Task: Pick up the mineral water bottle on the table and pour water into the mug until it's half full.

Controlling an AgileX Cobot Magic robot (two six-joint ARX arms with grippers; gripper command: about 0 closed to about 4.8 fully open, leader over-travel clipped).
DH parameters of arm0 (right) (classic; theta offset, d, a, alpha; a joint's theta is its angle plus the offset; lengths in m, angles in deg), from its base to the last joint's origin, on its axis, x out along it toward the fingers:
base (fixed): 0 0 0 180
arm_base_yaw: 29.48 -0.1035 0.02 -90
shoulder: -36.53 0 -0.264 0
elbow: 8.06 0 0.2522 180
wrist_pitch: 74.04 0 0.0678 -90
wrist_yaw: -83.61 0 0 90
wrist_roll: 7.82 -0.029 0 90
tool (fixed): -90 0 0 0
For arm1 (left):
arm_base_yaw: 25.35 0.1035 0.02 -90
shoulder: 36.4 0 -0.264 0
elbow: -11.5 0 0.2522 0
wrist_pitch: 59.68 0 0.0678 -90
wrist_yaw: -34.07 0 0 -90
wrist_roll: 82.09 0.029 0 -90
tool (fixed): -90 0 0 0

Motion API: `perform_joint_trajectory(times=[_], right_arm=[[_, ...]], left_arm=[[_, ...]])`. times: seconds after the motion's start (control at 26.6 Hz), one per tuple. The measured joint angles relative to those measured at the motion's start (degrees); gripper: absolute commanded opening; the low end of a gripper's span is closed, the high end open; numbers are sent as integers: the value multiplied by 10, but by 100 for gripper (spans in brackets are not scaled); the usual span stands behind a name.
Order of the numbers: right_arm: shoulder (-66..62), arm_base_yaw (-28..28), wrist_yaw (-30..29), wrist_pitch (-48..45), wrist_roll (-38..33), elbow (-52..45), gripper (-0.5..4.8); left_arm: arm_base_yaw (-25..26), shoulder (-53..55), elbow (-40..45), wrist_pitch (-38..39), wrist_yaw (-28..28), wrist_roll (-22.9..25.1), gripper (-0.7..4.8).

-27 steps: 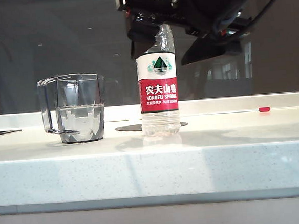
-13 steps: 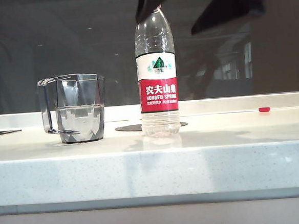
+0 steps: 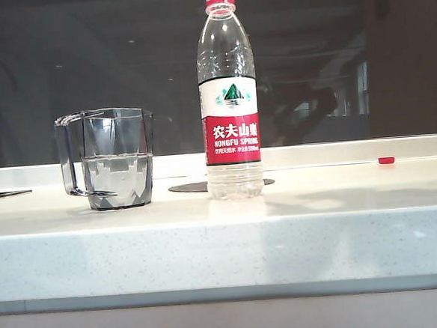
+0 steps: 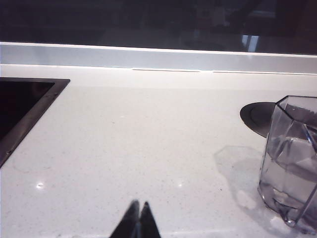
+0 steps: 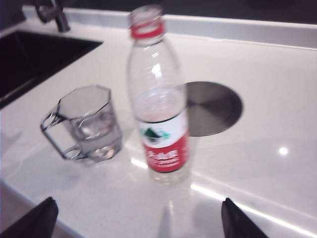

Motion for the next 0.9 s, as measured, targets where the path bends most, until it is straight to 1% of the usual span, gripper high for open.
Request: perform_joint_trajectory(times=[0.15, 0.3, 0.38, 0.41, 0.45, 0.53, 0.56, 0.68, 0.71, 0.75, 0.79, 0.9], right_arm=[[55, 0, 31, 45, -5, 0, 479], [108, 0, 43, 89, -7, 0, 479], [136, 0, 50, 110, -7, 0, 341], [144, 0, 50, 120, -7, 0, 264], [154, 0, 50, 129, -8, 0, 218], [172, 0, 50, 143, -8, 0, 144], [180, 0, 51, 148, -8, 0, 134], [193, 0, 52, 162, -6, 0, 134], [197, 0, 53, 169, -7, 0, 126], [202, 0, 57, 178, -7, 0, 89], [204, 0, 59, 183, -7, 0, 41], [204, 0, 65, 188, -5, 0, 40]], left_arm=[[0, 0, 0, 0, 0, 0, -4], [0, 0, 0, 0, 0, 0, -4], [0, 0, 0, 0, 0, 0, -4], [0, 0, 0, 0, 0, 0, -4], [0, 0, 0, 0, 0, 0, -4], [0, 0, 0, 0, 0, 0, -4], [0, 0, 0, 0, 0, 0, -4], [0, 0, 0, 0, 0, 0, -4], [0, 0, 0, 0, 0, 0, -4], [0, 0, 0, 0, 0, 0, -4], [1, 0, 0, 0, 0, 0, -4], [8, 0, 0, 0, 0, 0, -4]])
